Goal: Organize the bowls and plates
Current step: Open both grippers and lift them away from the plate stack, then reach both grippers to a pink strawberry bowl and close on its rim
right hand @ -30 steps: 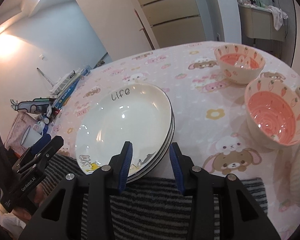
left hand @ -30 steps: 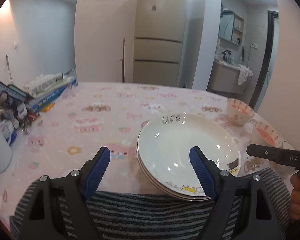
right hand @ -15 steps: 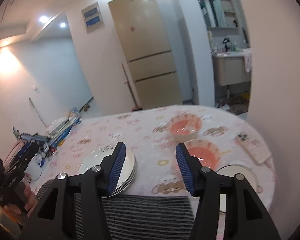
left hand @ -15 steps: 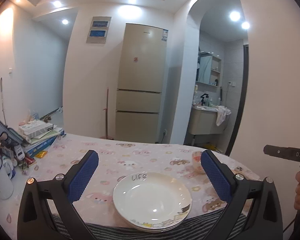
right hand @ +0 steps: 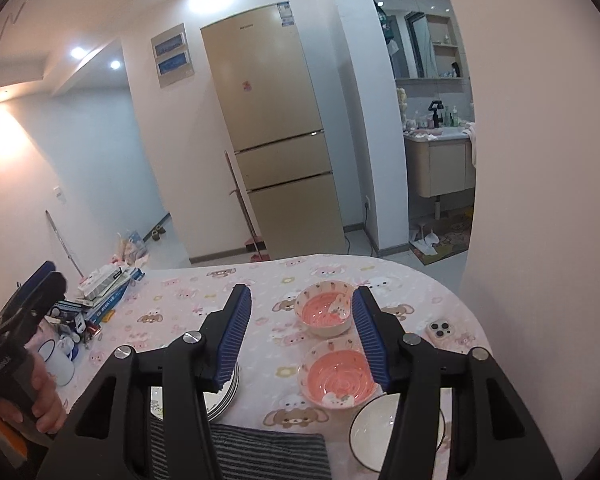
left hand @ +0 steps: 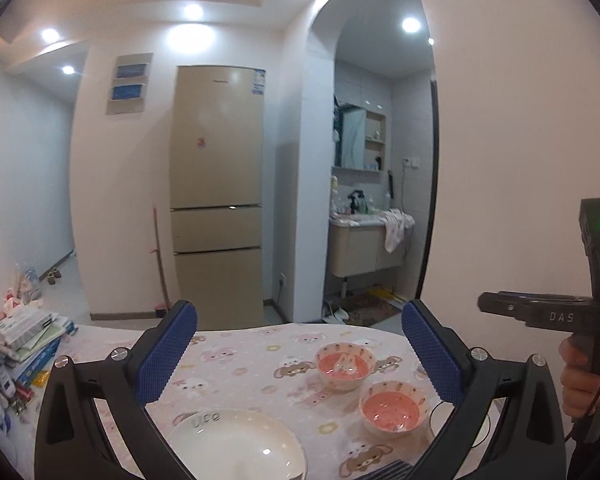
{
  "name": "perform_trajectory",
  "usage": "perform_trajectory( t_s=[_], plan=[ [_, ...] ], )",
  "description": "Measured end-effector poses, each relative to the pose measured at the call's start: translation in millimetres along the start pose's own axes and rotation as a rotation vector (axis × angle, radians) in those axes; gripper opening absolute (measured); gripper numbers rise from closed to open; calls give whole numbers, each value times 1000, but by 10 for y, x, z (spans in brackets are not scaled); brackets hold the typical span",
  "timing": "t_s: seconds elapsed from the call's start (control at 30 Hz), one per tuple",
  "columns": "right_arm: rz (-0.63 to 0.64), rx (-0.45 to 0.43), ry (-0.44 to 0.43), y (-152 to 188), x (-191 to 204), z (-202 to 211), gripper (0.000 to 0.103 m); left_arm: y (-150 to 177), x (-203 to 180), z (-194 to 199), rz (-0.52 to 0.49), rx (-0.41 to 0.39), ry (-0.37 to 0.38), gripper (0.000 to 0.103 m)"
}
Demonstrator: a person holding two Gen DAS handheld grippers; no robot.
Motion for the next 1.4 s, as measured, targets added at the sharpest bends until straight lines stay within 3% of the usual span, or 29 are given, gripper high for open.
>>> perform_trajectory(
  t_s=[0.2, 0.37, 0.5, 0.67, 0.83, 0.97, 1.07, 1.23, 1.3, 1.4],
  plan=[
    [2, 131, 34, -313, -284, -415, 52, -315, -288, -690, -17, 61, -30, 103],
    [-28, 246, 54, -481, -612, -940, 52, -376, -371, -1394, 35, 148, -43, 103],
    [-71, 334, 56, -542, -847, -1389, 52, -255, -342, -2019, 91, 273, -89, 103],
    [-92, 426, 50, -486, -994, -1916, 52, 142, -393, -2584, 43, 400, -103, 102],
    [-111, 523, 68, -281, -1081, -2403, 52, 563, -280, -3073, 130, 564, -82, 91],
    [-92, 591, 124, -147, -1120, -2755, 49, 900, -190, -3352, 188, 693, -56, 71],
    [-104, 640, 114, -36, -1149, -2966, 44, 1117, -132, -3536, 241, 777, -39, 57],
    [-165, 713, 49, 164, -1197, -3213, 36, 1358, -81, -3711, 324, 845, -2, 41],
    [-166, 739, 37, 230, -1183, -3290, 30, 1433, -93, -3766, 316, 861, -6, 20],
    [-155, 765, 18, 288, -1125, -3388, 20, 1538, -130, -3830, 324, 886, 22, 16]
  ],
)
Point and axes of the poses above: each gripper's, at about its wrist camera, not at the fingertips, and z roughly against the way its jaws point, x to its left, y to its underside, the point moved 2 cm from there along -z, roughly the way its jaws point, and after that the axes turned 5 degrees about x, right-handed, at the moved point
